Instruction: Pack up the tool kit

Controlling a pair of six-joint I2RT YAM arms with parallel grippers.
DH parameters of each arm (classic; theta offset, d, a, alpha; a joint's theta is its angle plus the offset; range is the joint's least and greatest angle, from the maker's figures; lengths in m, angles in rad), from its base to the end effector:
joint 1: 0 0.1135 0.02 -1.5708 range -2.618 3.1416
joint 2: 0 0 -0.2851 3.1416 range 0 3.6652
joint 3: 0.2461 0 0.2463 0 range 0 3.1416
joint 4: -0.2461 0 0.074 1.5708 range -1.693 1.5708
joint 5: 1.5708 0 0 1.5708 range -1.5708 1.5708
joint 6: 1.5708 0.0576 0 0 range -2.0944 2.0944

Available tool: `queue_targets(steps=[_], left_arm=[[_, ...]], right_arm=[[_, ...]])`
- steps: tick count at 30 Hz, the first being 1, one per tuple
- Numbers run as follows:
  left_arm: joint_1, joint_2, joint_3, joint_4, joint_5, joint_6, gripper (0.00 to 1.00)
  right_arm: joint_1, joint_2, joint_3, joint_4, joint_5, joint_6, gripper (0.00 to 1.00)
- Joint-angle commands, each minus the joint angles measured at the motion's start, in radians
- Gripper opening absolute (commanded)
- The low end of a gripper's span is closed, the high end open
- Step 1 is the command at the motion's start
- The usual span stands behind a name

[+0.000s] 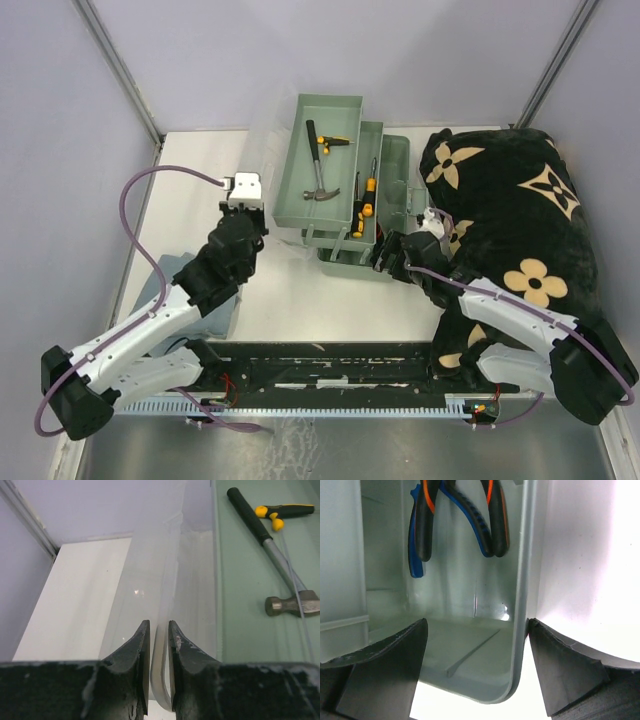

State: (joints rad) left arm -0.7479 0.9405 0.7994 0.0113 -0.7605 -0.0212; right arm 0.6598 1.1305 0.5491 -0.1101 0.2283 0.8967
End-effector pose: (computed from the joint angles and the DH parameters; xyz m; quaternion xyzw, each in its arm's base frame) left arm 0.1822 -0.1148 0.3547 0.0191 0.7393 0.0287 0.6725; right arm 0.1907 0.1315 0.2074 0.1544 0.8870 0.2235 0.3735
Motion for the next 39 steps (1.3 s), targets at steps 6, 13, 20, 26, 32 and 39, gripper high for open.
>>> queue_targets(steps=[6, 13, 20, 26, 32, 39], left_arm=[[-0.251, 0.11, 0.049, 0.19, -0.29, 0.256, 0.03], [-0.328, 0.161, 0.021, 0.376, -0.405, 0.429, 0.03], [-0.352, 0.196, 0.036, 0.449, -0.416, 0.516, 0.03], [-0.378, 0.238, 0.079, 0.45, -0.414, 0.573, 0.03], [-0.407, 0.307, 0.129, 0.465, -0.44, 0.659, 0.03], [-0.461, 0.397, 0.19, 0.514, -0.45, 0.749, 0.03]], right_arm=[[0.011, -0.109, -0.103, 0.095, 0.053, 0.248, 0.94], [0.01, -0.265, -0.038, -0.152, 0.174, 0.144, 0.96], [0.011, -0.385, 0.004, -0.415, 0.367, 0.176, 0.95], [0.01, -0.475, -0.012, -0.401, 0.374, 0.091, 0.79], [0.002, -0.451, 0.012, -0.504, 0.492, 0.079, 0.62], [-0.146, -0.219, -0.022, -0.301, 0.229, -0.012, 0.49]])
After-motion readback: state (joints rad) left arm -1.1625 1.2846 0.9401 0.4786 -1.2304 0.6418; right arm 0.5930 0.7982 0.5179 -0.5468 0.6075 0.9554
